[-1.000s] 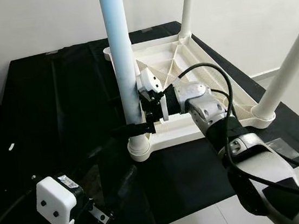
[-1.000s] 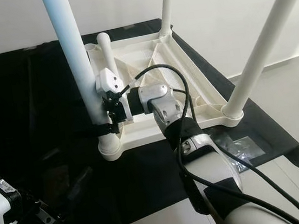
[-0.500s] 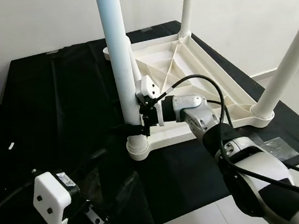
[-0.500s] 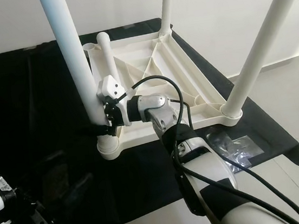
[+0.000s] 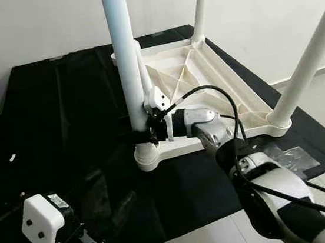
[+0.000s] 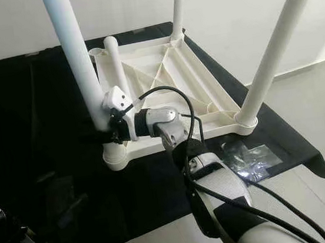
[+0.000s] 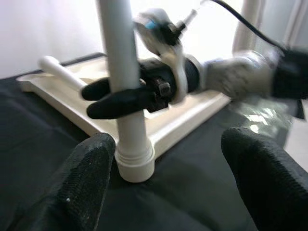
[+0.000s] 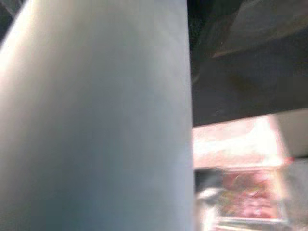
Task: Building children table
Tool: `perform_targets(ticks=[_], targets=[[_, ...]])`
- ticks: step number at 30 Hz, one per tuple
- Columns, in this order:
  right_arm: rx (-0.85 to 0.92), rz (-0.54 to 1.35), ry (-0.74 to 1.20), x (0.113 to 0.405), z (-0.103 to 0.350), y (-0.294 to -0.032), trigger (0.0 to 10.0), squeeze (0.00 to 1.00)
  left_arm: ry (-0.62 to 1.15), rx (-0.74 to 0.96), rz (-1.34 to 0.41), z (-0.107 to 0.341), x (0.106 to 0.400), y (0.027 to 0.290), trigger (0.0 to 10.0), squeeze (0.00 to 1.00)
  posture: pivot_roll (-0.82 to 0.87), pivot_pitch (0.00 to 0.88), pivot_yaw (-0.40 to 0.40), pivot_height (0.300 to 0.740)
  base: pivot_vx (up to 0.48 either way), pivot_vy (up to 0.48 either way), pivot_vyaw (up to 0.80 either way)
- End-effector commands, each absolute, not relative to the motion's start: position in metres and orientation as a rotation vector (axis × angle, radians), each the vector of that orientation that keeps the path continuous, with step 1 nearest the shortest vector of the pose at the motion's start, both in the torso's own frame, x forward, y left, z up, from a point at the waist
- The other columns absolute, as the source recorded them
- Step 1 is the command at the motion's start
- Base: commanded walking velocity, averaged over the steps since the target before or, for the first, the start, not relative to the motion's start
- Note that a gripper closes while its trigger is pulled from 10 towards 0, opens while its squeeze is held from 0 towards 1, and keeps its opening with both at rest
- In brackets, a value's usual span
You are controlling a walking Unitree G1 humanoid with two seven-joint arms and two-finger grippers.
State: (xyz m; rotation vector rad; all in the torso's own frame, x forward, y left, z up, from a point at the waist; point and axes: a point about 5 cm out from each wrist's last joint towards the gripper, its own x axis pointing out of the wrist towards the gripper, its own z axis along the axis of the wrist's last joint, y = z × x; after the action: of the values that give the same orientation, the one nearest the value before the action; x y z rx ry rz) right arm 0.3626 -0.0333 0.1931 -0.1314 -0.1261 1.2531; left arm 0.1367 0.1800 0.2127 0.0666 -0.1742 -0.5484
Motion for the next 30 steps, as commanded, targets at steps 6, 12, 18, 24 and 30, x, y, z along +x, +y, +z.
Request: perform_targets(ticks=[6,12,18,24,30], targets=[[-0.204,0.669,-0.077,0.346,0.162,-0.050,0.0,0.00,-0.154,0.019,-0.489,0.205,0.129,0.184,10.0,0.00,0.14,0.183,-0.077,0.740,0.000,0.000,0.00],[-0.196,0.662,-0.106,0.332,0.167,-0.043,0.0,0.00,-0.115,-0.011,-0.500,0.193,0.126,0.177,10.0,0.00,0.13,0.166,-0.064,0.740,0.000,0.000,0.00],[-0.190,0.767,-0.108,0.331,0.175,-0.033,10.0,0.00,-0.115,-0.025,-0.504,0.189,0.129,0.170,10.0,0.00,0.12,0.154,-0.054,0.740,0.000,0.000,0.00],[-0.102,1.078,-0.158,0.330,0.209,-0.028,10.0,1.00,-0.124,-0.022,-0.501,0.189,0.130,0.168,10.0,0.00,0.13,0.147,-0.054,0.740,0.000,0.000,0.00],[-0.161,1.237,-0.173,0.330,0.220,-0.035,10.0,1.00,-0.133,-0.019,-0.506,0.188,0.131,0.164,10.0,0.00,0.13,0.144,-0.047,0.740,0.000,0.000,0.00]])
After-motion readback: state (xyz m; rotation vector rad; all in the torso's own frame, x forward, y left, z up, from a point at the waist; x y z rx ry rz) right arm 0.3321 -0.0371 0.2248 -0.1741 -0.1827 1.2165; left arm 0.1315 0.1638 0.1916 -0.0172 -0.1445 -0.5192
